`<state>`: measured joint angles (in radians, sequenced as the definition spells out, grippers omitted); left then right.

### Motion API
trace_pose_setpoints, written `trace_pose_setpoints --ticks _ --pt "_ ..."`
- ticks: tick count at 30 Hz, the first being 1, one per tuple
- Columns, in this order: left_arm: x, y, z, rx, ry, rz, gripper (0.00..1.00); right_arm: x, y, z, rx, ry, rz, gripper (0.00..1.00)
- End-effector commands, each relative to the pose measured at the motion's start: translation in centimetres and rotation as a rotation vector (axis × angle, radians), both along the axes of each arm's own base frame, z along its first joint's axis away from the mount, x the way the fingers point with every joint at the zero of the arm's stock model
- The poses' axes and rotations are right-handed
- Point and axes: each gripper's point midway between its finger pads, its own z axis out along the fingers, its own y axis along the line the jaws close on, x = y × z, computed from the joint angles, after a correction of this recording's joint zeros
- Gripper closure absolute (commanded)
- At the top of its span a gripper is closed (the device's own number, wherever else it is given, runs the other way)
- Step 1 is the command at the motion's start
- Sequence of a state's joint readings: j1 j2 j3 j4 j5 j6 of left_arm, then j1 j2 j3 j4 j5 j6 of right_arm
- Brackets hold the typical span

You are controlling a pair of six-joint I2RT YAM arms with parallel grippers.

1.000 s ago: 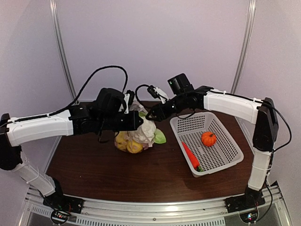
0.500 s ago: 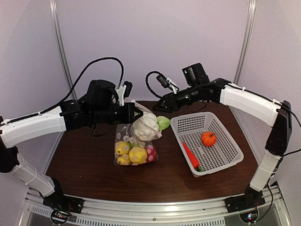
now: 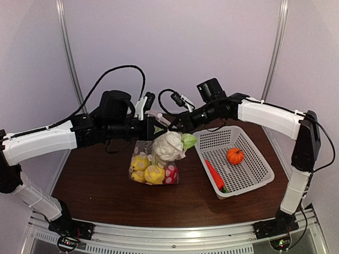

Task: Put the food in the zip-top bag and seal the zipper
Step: Adjust the zipper food storage bag at the center of the board.

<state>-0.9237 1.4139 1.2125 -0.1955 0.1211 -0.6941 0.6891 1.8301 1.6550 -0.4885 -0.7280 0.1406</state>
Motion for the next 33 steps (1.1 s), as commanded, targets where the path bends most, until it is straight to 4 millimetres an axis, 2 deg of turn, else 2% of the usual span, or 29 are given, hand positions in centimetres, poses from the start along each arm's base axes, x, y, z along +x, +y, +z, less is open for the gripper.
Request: trace_pose_setpoints --ticks 1,2,6,9,11,14,15,16,17,18,20,21,23,26,27,29,31,33 --pt "0.0 -0.8 1.6 -0.056 -0.06 -0.032 1.0 1.3 0.4 0.2 0.003 -0.013 -0.034 0.77" --pt "0.0 -0.7 1.6 -0.056 -0.06 -0.031 1.0 1.5 0.3 0.3 0.005 -0.013 -0.04 0.78" --pt "0.1 -0.6 1.0 -0.032 -0.058 -0.026 1.0 2.4 -0.6 0.0 -0.012 -0.02 -0.079 1.0" --pt "1.2 0.2 -0.1 0.037 -0.056 0.04 1.0 2.8 -1.4 -0.1 -0.043 -0.025 -0.097 1.0" --pt "2.9 2.5 -2.7 0.187 -0.033 0.166 1.0 2.5 -2.2 1.7 -0.077 -0.068 -0.088 1.0" --pt "5.9 5.0 -6.7 0.338 -0.025 0.251 1.0 2.3 -3.5 7.2 -0.072 -0.197 -0.112 1.0" --pt "6.9 5.4 -7.7 0.339 -0.001 0.254 1.0 2.4 -3.8 8.0 -0.067 -0.205 -0.133 1.0" --pt "7.8 5.4 -7.7 0.293 0.052 0.252 1.0 2.1 -3.6 8.0 -0.062 -0.177 -0.124 1.0" --pt "7.5 3.8 -6.0 0.217 0.076 0.182 1.0 1.6 -3.2 8.2 -0.056 -0.142 -0.092 1.0" --pt "7.0 2.1 -3.2 0.152 0.052 0.124 1.0 1.2 -3.1 9.1 -0.034 -0.155 -0.08 1.0" --pt "6.1 0.5 2.5 0.099 -0.054 0.102 1.0 1.7 -4.0 10.9 -0.035 -0.239 -0.119 1.0" --pt "5.8 0.4 4.9 0.066 -0.096 0.107 1.0 2.3 -4.3 10.8 -0.056 -0.261 -0.139 1.0" --pt "5.7 0.7 6.7 0.023 -0.094 0.116 1.0 3.0 -4.1 9.7 -0.106 -0.254 -0.099 1.0" --pt "4.1 0.5 10.3 -0.062 -0.108 0.073 1.0 4.4 -5.5 12.8 -0.049 -0.315 -0.15 1.0" --pt "3.7 0.7 11.7 -0.082 -0.132 0.085 1.0 5.0 -6.1 13.1 -0.057 -0.34 -0.182 1.0" --pt "4.3 1.8 12.3 -0.063 -0.137 0.13 1.0 5.3 -6.4 13.0 -0.086 -0.347 -0.173 1.0" --pt "5.5 2.6 11.1 -0.001 -0.108 0.141 1.0 5.6 -6.6 13.7 -0.047 -0.324 -0.168 1.0" --pt "5.8 2.6 9.8 0.056 -0.109 0.135 1.0 5.9 -7.6 15.0 0.01 -0.335 -0.206 1.0"
